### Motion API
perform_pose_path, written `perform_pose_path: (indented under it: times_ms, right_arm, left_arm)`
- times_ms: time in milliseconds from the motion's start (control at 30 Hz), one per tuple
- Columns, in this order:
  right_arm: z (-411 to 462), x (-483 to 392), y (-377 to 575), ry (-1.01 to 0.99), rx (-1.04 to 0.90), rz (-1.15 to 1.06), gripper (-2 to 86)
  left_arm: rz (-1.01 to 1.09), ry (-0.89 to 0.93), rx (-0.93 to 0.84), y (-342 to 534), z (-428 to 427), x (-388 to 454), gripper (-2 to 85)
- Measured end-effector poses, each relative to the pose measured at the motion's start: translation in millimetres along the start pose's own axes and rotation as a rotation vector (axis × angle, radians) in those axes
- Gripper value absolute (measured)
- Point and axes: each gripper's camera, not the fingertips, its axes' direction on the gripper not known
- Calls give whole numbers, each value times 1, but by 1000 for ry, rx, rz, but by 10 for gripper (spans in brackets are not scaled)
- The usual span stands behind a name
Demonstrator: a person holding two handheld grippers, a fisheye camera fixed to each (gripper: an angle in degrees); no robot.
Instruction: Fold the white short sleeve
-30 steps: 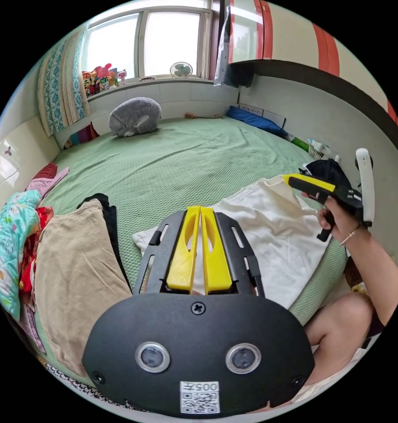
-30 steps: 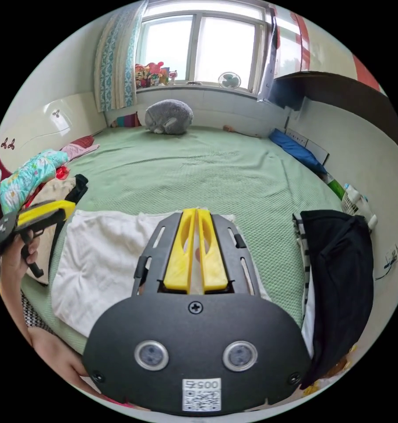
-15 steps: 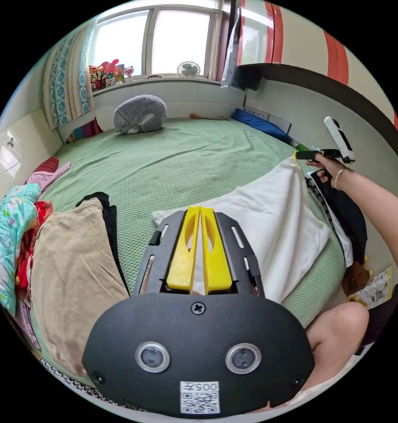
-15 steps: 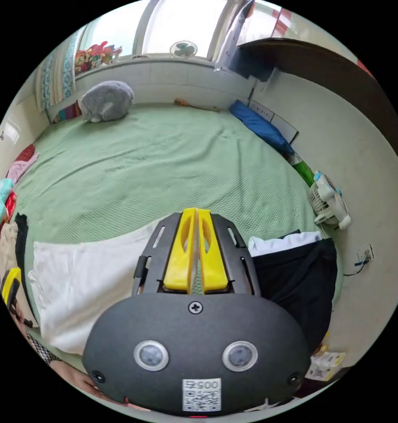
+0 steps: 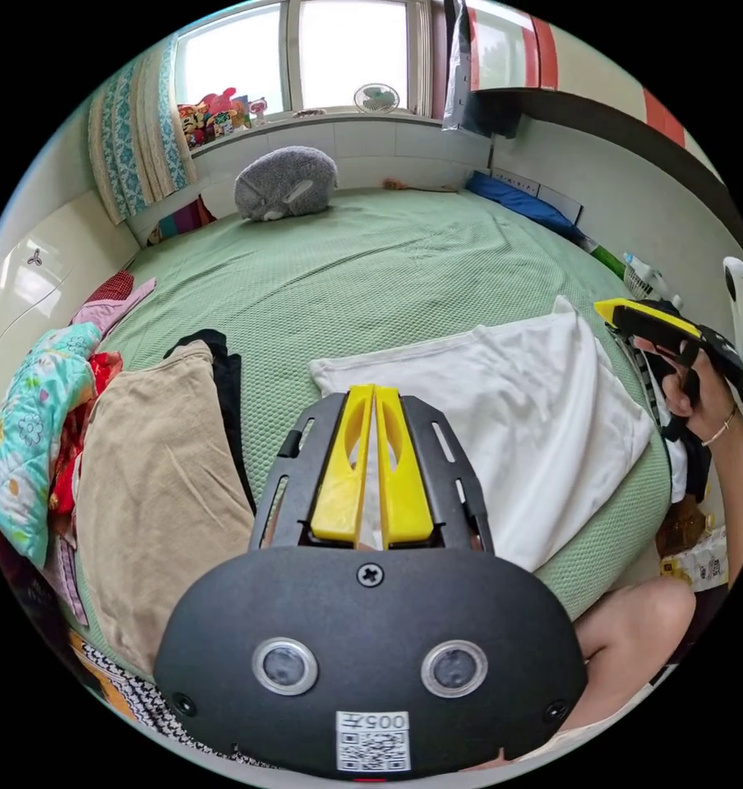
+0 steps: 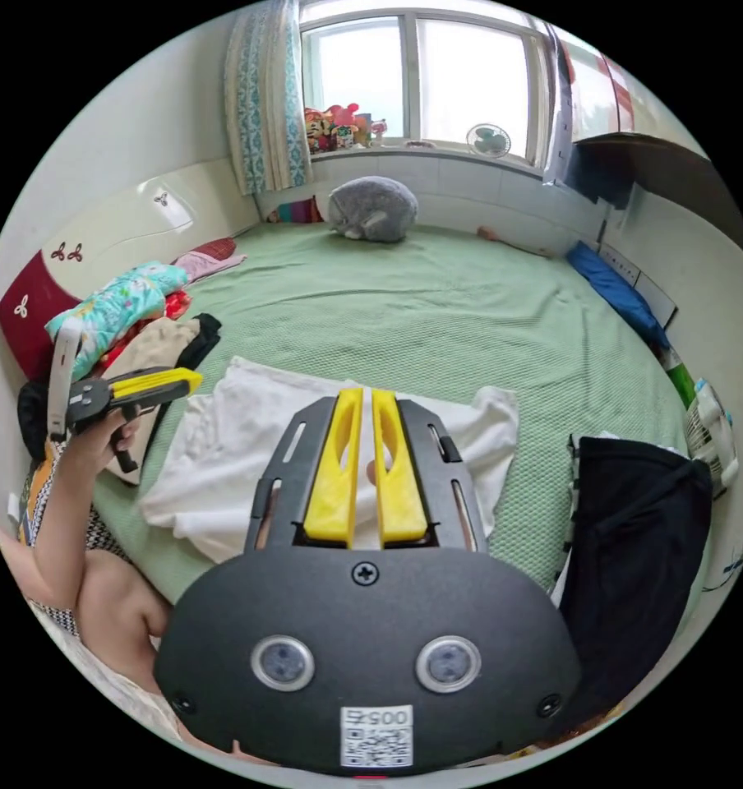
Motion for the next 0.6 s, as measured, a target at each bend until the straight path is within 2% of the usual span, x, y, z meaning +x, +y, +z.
perform_pose_path:
  times_ms: [133, 233, 433, 500, 600]
  right_arm:
    - [-6, -8, 19, -22, -41, -17, 7]
    - [-5, -5, 41, 61, -92, -9, 5]
    - [27, 27, 102, 289, -432, 110, 3]
    - [18, 27, 116, 282, -396, 139, -9]
    - [8, 26, 122, 261, -441, 171, -11]
  left_arm:
    - [-2, 16, 21, -1, -6, 0, 0]
    - [-7, 20, 10, -3, -6, -1, 0]
    - [-11, 36, 16, -5, -8, -3, -1]
    - [-15, 38, 11, -6, -9, -4, 0]
    - [-21, 46, 11, -7, -11, -5, 0]
